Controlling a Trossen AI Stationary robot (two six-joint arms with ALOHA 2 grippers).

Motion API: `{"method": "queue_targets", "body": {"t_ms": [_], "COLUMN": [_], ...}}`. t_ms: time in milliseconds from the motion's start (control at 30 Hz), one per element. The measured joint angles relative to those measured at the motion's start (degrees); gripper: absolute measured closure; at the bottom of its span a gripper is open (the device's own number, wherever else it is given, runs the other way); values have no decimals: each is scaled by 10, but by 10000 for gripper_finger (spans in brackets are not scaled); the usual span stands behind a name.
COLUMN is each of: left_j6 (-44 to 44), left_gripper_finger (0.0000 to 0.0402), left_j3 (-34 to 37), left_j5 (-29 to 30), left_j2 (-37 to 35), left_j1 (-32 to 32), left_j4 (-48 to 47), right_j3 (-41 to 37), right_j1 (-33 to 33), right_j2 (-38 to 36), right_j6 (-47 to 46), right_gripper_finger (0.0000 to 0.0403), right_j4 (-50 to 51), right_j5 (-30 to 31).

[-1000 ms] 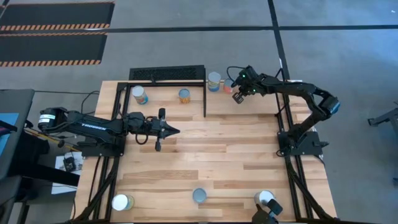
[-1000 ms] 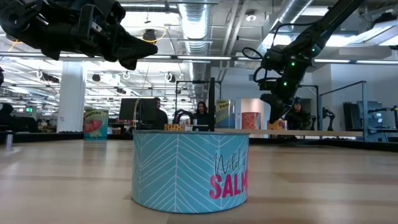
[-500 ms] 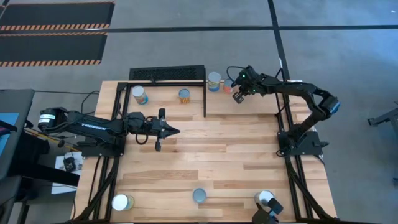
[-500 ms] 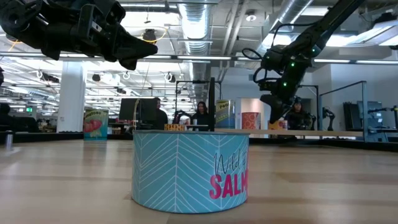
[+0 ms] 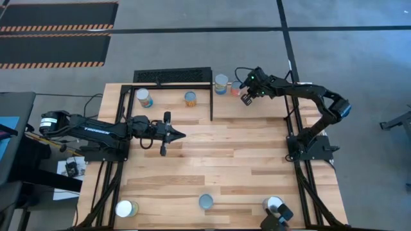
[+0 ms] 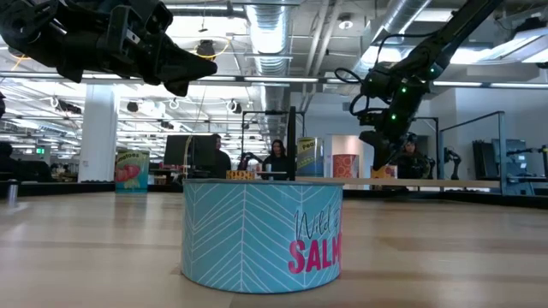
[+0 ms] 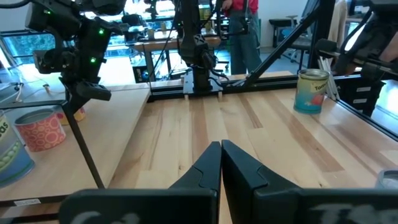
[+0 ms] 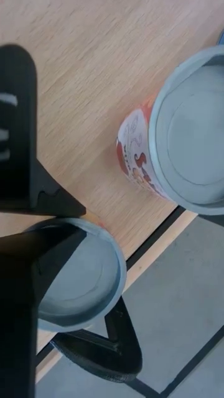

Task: Pick and place cans onto a shelf
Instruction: Put the canned pineapple rings on the shelf, then put the top bottom canned tomatoes on the shelf

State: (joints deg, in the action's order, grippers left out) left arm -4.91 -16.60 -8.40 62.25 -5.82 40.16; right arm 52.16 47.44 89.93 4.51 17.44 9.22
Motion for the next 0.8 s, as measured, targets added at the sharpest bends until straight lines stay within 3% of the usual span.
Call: {"method": "queue_targets", "body": {"t_ms": [367,500,667,800], "left_j6": [-14,-30,-59,-65], "left_gripper_finger": [400,400,400,400], "left_j3": [0,0,0,0], "left_j5": [13,7,6,6], "left_j2": [0,0,0,0], "left_j1": [0,6,31,47], "left_j4": [-19,-32,-51,-54], "right_j3": [33,34,-16,-97], "right_j1": [-11,-52,-141,-227], "right_j2": [-15,-63,-149,-216], "right_j6": [11,21,29,5], "right_gripper_finger": [296,322,391,389], "right_j4": [36,34,-38,-160], "right_j5": [7,27,18,9]}}
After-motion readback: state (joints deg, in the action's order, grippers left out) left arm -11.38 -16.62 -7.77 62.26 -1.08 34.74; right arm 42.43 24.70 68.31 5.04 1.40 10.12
